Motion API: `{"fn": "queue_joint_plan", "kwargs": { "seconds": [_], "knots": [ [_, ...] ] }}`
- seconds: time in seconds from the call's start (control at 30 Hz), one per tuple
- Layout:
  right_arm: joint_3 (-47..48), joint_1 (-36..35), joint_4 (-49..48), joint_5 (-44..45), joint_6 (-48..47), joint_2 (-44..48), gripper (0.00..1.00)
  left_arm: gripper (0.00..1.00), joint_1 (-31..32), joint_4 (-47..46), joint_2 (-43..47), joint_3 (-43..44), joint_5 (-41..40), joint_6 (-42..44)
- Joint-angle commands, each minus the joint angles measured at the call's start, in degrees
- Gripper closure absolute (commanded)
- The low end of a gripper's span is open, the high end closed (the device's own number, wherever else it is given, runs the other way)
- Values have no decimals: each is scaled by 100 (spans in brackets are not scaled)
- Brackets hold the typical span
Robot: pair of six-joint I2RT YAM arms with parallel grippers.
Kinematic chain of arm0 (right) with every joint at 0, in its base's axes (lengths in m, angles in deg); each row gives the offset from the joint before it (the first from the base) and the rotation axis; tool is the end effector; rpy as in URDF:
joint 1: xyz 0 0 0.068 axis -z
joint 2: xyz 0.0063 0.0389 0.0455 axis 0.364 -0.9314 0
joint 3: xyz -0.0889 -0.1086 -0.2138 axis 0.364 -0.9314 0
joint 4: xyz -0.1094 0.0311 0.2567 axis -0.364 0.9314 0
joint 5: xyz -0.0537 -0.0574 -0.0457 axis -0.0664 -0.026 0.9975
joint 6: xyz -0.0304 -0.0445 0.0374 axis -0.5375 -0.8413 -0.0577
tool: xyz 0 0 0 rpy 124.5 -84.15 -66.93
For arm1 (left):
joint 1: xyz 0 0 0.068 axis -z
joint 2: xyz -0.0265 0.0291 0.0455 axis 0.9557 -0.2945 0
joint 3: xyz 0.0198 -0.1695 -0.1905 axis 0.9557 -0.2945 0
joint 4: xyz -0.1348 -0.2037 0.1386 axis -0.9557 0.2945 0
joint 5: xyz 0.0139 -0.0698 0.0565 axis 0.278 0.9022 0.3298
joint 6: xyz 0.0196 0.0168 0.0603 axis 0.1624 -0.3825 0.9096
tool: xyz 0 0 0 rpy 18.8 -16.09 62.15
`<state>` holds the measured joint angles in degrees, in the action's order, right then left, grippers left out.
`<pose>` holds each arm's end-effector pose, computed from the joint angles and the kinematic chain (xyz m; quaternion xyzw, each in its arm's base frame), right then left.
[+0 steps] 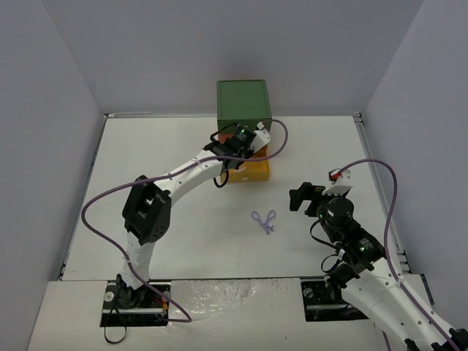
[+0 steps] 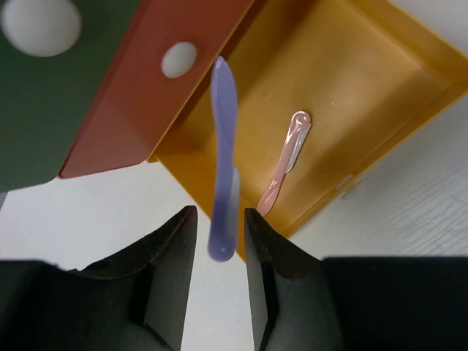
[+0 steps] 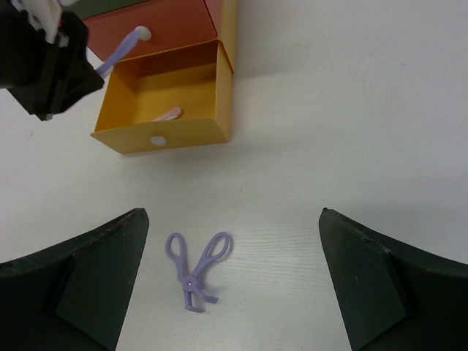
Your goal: Organize the makeup
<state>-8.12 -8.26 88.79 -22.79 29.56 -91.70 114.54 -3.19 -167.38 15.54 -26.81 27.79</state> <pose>0.1816 0.0896 0.2778 0.0317 0.7331 0.2191 0.6431 0.3796 -0.3242 0.2428 0.4048 0.8046 -0.0037 0.4345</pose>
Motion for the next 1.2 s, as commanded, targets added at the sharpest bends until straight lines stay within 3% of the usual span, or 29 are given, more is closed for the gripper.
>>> {"fn": "queue_joint_plan", "kwargs": {
  "seconds": [0.0, 0.13, 0.3, 0.53, 0.63, 0.9, 1.17],
  "knots": [
    [52, 25, -179, -52, 57, 41, 0, 51, 17, -100, 99, 483, -22, 775],
    [89, 25, -158, -65, 88, 81, 0, 24, 17, -251, 234, 504, -22, 519],
    [124, 25, 63, -47, 141, 241, 0, 17, 133, -401, 938, 7, 159, -1202],
    [175, 25, 179, -104, 124, 150, 0, 15, 502, -328, 2026, -1688, 285, -3929],
    [323, 25, 229, -410, 114, -292, 0, 14, 517, -472, 2702, -2551, 369, -4534],
    [604, -174, 190, -1682, 209, -2683, 3, 9, 355, 287, 4056, -3414, -468, -4515],
    [953, -971, -257, -1669, 220, -4380, 6, 3, -530, 873, 5002, -3640, -761, -4274]
  ]
}}
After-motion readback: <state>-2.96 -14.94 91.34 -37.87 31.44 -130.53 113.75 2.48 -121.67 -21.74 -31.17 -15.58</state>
